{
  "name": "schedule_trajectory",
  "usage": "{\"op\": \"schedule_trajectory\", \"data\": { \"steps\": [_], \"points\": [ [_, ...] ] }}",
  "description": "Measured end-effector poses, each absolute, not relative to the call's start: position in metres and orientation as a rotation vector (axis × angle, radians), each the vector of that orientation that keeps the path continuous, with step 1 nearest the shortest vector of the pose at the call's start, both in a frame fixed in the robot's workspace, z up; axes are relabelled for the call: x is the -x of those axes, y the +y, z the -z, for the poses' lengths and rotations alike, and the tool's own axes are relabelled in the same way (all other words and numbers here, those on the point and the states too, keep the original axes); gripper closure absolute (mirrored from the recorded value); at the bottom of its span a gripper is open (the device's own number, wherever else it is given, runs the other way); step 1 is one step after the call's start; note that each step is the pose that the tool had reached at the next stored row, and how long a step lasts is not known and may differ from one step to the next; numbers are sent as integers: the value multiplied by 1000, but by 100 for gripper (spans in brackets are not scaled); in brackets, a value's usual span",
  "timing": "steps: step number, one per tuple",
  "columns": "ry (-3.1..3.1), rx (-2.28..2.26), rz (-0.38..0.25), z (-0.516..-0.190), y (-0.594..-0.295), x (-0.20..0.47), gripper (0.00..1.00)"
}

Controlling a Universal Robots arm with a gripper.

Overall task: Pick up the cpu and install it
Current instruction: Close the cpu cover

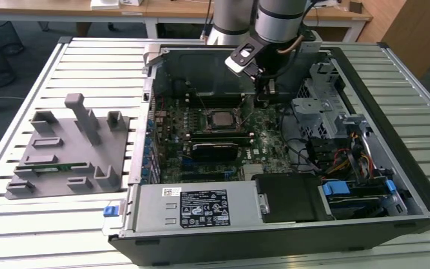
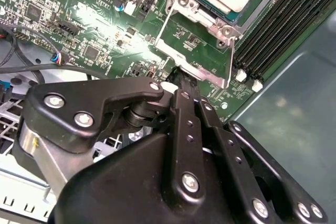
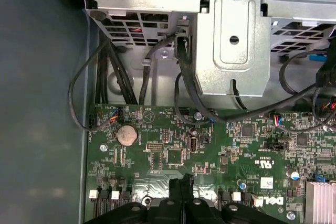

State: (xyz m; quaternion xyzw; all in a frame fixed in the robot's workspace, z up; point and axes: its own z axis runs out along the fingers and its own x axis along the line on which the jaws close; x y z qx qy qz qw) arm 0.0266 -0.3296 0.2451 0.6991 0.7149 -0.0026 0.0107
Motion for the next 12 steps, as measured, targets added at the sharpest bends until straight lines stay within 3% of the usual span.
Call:
{"op": "schedule_trajectory", "data": {
  "steps": [12],
  "points": [
    [2231,-2181,8,-245,-330,-17,89]
  ]
}}
